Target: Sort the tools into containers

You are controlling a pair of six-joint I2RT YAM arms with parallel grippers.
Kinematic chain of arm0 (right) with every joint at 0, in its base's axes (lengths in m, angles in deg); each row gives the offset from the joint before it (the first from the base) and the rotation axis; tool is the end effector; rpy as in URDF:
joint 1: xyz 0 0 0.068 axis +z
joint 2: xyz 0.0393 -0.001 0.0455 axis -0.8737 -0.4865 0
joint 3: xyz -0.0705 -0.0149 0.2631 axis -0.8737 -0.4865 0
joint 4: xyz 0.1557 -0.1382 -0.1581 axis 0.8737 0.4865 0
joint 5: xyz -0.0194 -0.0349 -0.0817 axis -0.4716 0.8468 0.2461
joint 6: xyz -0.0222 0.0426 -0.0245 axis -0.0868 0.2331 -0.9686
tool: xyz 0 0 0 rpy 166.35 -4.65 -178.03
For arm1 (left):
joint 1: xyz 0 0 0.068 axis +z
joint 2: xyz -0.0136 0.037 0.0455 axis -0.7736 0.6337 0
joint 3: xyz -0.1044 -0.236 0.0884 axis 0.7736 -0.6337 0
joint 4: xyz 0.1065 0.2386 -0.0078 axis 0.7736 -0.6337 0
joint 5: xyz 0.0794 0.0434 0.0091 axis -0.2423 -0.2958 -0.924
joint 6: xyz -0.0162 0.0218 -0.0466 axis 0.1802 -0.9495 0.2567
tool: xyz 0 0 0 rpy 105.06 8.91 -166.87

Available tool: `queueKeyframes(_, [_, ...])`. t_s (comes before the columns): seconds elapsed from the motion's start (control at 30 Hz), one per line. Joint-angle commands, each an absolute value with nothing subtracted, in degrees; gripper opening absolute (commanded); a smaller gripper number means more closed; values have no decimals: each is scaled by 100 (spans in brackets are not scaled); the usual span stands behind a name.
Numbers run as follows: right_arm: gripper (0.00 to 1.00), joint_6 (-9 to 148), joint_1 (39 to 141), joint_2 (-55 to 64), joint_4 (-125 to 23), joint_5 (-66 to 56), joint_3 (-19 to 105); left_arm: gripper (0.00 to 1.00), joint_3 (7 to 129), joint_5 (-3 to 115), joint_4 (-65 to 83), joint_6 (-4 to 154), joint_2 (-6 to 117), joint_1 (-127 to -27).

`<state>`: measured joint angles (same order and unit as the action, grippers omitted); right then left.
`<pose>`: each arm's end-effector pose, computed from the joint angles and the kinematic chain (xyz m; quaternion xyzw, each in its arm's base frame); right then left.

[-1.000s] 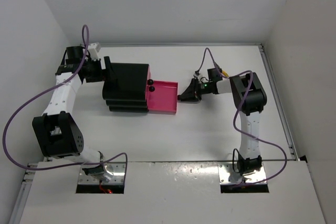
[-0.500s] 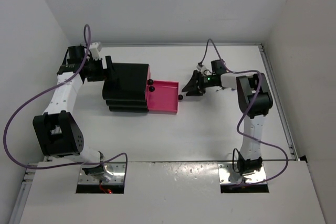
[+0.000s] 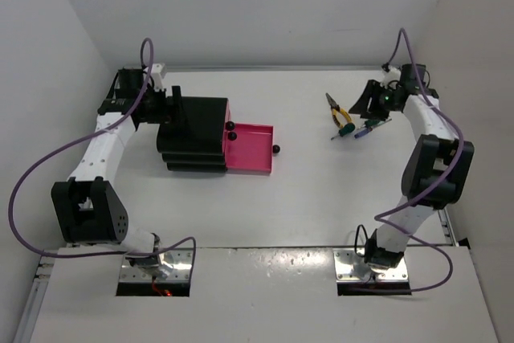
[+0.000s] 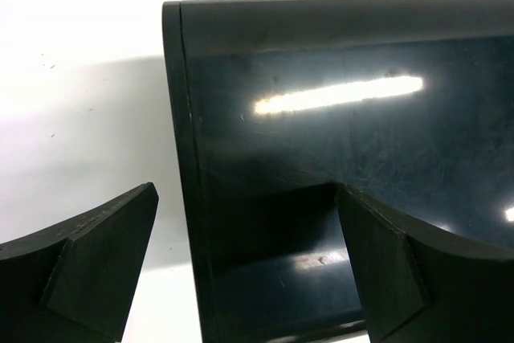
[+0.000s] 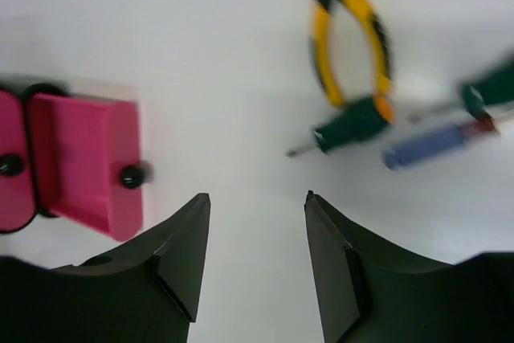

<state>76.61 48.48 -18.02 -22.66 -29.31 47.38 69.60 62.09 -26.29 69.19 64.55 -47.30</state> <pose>0.3886 -0.0666 0.2463 0.1229 0.9066 0.2610 0.3079 0.3231 0.0103 0.3155 -0.0217 0.9135 -0.1212 0.3878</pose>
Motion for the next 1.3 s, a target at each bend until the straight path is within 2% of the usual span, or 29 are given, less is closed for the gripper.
queueKeyframes(0.0, [52,8309,4613,-1887,-1511,-2001,4710,100,6883,5705,-2549,7006,6165,-4874])
queueKeyframes(0.23, [49,9059,4612,-1939,-1827,-1279,4568,100,6831,5591,-2382,7059,6042,-4927])
queueKeyframes(0.33, [42,9296,4612,-2185,-1767,-770,4709,100,6831,5591,-2382,7112,6042,-4927])
queueKeyframes(0.47, [37,9648,4612,-2492,-1399,47,5007,100,6831,5469,-2329,7112,5989,-4927])
queueKeyframes(0.6, [37,10018,4612,-2756,-1231,355,5174,100,6778,5415,-2215,7164,5989,-4927])
queueKeyframes(0.7, [45,10089,4665,-2950,-1160,155,5307,100,6716,5415,-2162,7164,5989,-4927])
queueKeyframes(0.9, [51,10360,4665,-3020,-1371,-75,5376,100,6611,5415,-2109,7164,5989,-4927])
queueKeyframes(1.27, [51,10466,4840,-3381,-1362,92,5622,100,6558,5362,-2056,7164,6042,-4927])
